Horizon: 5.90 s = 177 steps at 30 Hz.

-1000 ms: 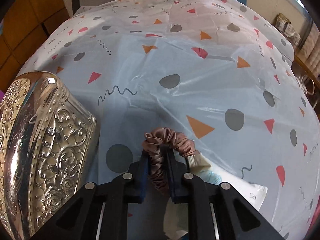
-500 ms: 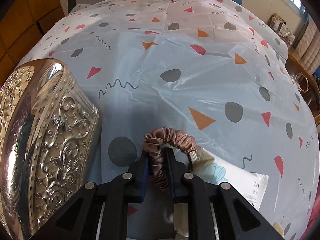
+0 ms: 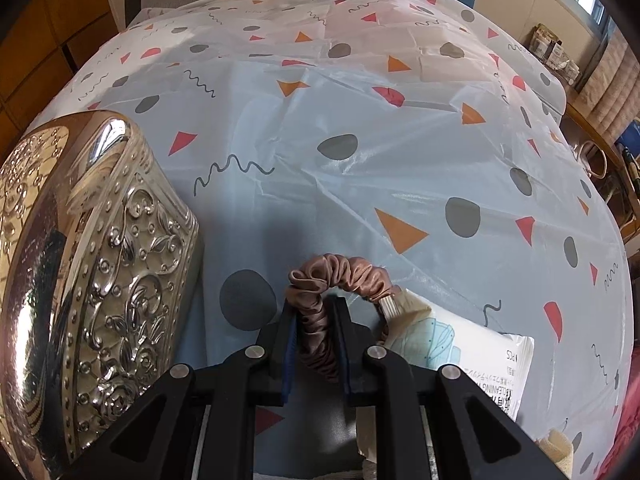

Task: Organize soft objects
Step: 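Carry the teddy bear into the tray with the left gripper while the right grasps the scrunchie, then lower the brown scrunchie into the gold tray with the right gripper, then move both tools past the silver tissue box toward the glove and wipes, then grasp the white knit glove with the left gripper while the right grasps the wipes pack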

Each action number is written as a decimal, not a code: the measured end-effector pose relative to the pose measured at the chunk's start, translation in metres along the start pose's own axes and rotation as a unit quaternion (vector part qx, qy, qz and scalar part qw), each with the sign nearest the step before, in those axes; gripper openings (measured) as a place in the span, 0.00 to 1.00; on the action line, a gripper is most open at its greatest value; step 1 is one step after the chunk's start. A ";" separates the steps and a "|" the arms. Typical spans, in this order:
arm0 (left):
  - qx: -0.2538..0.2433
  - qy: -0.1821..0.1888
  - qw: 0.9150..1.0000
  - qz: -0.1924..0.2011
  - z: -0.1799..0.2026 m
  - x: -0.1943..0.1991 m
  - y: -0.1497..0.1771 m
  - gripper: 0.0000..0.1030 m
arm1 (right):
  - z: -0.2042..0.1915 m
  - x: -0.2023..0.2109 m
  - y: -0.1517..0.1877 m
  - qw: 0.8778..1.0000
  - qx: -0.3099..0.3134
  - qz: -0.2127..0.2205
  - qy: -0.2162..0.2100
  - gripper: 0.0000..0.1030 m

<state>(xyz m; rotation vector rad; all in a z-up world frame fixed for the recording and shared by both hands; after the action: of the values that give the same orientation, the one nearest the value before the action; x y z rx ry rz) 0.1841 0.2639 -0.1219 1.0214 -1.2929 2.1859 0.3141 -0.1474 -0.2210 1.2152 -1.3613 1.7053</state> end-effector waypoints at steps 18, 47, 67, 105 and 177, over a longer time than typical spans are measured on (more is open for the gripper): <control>-0.105 0.041 0.993 -0.018 0.054 0.051 0.093 0.66 | 0.023 0.044 -0.035 0.993 -0.079 0.055 -0.071 0.08; -0.054 0.002 0.998 0.012 -0.012 0.083 0.106 0.69 | -0.267 0.203 -0.026 0.929 0.207 0.172 -0.253 0.08; -0.053 0.010 0.998 0.031 -0.016 0.097 0.110 0.69 | -0.318 0.126 0.041 0.950 0.204 0.074 -0.223 0.36; -0.134 0.030 0.990 0.029 0.035 0.108 0.124 0.71 | -0.208 0.172 0.066 0.963 0.126 0.135 -0.194 0.61; -0.460 0.151 0.865 -0.132 0.383 -0.051 0.285 0.25 | 0.200 0.163 0.155 0.840 -0.466 0.266 -0.073 0.61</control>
<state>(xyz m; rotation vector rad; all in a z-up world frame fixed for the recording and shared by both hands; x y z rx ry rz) 0.1797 -0.2083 -0.2081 0.4004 -1.6381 1.1827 0.1694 -0.3921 -0.1208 0.4040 -2.3780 0.9523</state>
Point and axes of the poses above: each gripper's, at about its wrist camera, not at the fingertips, and x roughly against the way its jaws point, z to its right, y to its underside, the point moved 6 cm from there along -x, roughly the way its jaws point, and after that the axes turned 1 degree about -z, right-handed, at the moved point
